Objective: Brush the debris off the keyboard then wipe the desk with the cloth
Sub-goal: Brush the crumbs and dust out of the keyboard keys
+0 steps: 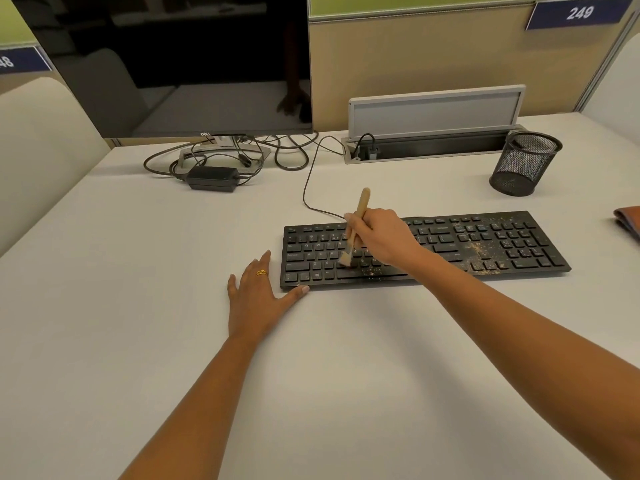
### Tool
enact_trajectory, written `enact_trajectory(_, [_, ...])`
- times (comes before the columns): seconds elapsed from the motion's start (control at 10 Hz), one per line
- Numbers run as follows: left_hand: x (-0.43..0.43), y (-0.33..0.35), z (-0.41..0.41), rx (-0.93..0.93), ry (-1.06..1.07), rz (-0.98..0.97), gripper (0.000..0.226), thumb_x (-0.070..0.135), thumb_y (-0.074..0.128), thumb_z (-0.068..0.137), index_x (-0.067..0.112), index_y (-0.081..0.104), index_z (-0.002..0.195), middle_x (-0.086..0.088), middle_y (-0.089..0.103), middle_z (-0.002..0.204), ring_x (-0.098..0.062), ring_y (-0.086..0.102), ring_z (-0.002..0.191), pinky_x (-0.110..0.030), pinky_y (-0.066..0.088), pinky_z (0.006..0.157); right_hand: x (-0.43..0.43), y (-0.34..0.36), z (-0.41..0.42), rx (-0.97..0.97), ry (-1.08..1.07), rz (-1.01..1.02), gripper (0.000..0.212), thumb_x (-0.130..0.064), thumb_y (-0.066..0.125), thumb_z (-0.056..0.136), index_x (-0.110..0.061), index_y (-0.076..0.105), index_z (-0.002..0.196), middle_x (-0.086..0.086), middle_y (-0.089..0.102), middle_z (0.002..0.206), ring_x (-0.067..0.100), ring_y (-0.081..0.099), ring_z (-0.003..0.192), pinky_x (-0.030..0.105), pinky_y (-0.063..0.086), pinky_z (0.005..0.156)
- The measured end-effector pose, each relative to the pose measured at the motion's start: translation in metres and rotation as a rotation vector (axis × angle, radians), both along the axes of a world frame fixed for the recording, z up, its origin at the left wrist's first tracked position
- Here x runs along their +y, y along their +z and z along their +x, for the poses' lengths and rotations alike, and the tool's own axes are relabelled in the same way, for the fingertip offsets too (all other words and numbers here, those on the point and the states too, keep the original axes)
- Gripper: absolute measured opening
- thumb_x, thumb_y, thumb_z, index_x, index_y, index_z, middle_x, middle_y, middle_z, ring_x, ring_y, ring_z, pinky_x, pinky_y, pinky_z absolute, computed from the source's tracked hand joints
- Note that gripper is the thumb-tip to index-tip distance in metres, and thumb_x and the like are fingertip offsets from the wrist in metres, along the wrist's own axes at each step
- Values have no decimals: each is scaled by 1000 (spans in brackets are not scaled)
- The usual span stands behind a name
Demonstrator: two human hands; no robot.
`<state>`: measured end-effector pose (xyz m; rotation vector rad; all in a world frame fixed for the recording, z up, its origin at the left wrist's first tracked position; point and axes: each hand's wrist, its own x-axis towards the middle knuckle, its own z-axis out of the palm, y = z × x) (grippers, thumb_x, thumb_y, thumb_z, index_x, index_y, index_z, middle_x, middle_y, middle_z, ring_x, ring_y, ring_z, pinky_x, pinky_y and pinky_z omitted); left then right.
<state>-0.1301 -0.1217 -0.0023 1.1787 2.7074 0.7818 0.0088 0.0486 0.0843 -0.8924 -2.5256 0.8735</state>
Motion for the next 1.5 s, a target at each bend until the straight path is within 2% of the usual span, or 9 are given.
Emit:
enact_trajectory(0.2, [0, 0, 0, 3, -2, -9, 96, 67, 58, 77, 17, 21, 151, -1, 29, 155, -13, 20, 144, -42, 1, 119, -4, -1, -2, -105, 37, 96, 44, -36, 31, 101, -11, 63, 83, 2, 64, 78, 21, 61, 72, 35, 49, 71])
enact_trajectory(0.3, [0, 0, 0, -1, -1, -11, 97, 67, 58, 77, 17, 21, 151, 0, 28, 155, -12, 20, 144, -42, 1, 119, -5, 0, -6, 11, 81, -29, 43, -36, 35, 100, -12, 64, 81, -1, 62, 71, 11, 55, 62, 30, 44, 65])
enact_trajectory(0.4, [0, 0, -1, 7, 3, -15, 97, 67, 58, 77, 17, 21, 150, -1, 28, 155, -13, 21, 144, -42, 1, 119, -6, -2, -3, -74, 160, -29, 42, -38, 36, 99, -15, 65, 80, -4, 61, 72, 4, 50, 58, 24, 37, 57])
enact_trajectory(0.6, [0, 0, 0, 6, -1, -19, 96, 66, 58, 78, 16, 20, 151, -1, 27, 155, -12, 18, 145, -42, 0, 119, 6, 8, 5, -302, 64, 330, 42, -38, 29, 101, -11, 59, 87, 2, 61, 78, 20, 53, 69, 30, 38, 63])
enact_trajectory(0.8, [0, -1, 0, 11, -2, -18, 96, 67, 57, 78, 16, 20, 151, 0, 28, 155, -11, 18, 145, -42, 0, 119, 8, 1, 4, -16, -63, 53, 41, -36, 37, 99, -13, 66, 81, -4, 58, 67, 9, 50, 58, 26, 40, 55])
enact_trajectory(0.9, [0, 0, 1, 9, -2, -15, 95, 66, 58, 78, 16, 20, 151, -1, 28, 155, -12, 19, 144, -42, 0, 119, 2, -6, 5, -76, -24, 76, 42, -36, 37, 100, -14, 64, 77, -2, 59, 69, 5, 45, 54, 25, 33, 51])
enact_trajectory(1.1, [1, 0, 1, 12, 1, -20, 95, 66, 58, 78, 16, 20, 151, -1, 29, 155, -12, 20, 144, -42, 1, 119, -2, 2, 6, -86, 52, 23, 41, -35, 35, 100, -18, 59, 71, -2, 63, 72, 16, 59, 68, 30, 45, 67])
enact_trajectory(1.2, [0, 0, 1, 5, 0, -9, 96, 66, 58, 78, 17, 21, 151, -1, 29, 155, -12, 19, 144, -42, 1, 119, -3, 0, 7, -32, 13, 65, 41, -37, 36, 100, -18, 58, 72, -1, 62, 72, 13, 53, 63, 27, 39, 57])
enact_trajectory(1.5, [-1, 0, 1, 12, -3, -17, 95, 66, 57, 78, 17, 21, 151, -1, 28, 155, -12, 19, 144, -42, 1, 119, -2, -4, 10, -49, 28, 75, 43, -39, 34, 99, -19, 59, 70, -4, 58, 67, 12, 51, 61, 27, 35, 55])
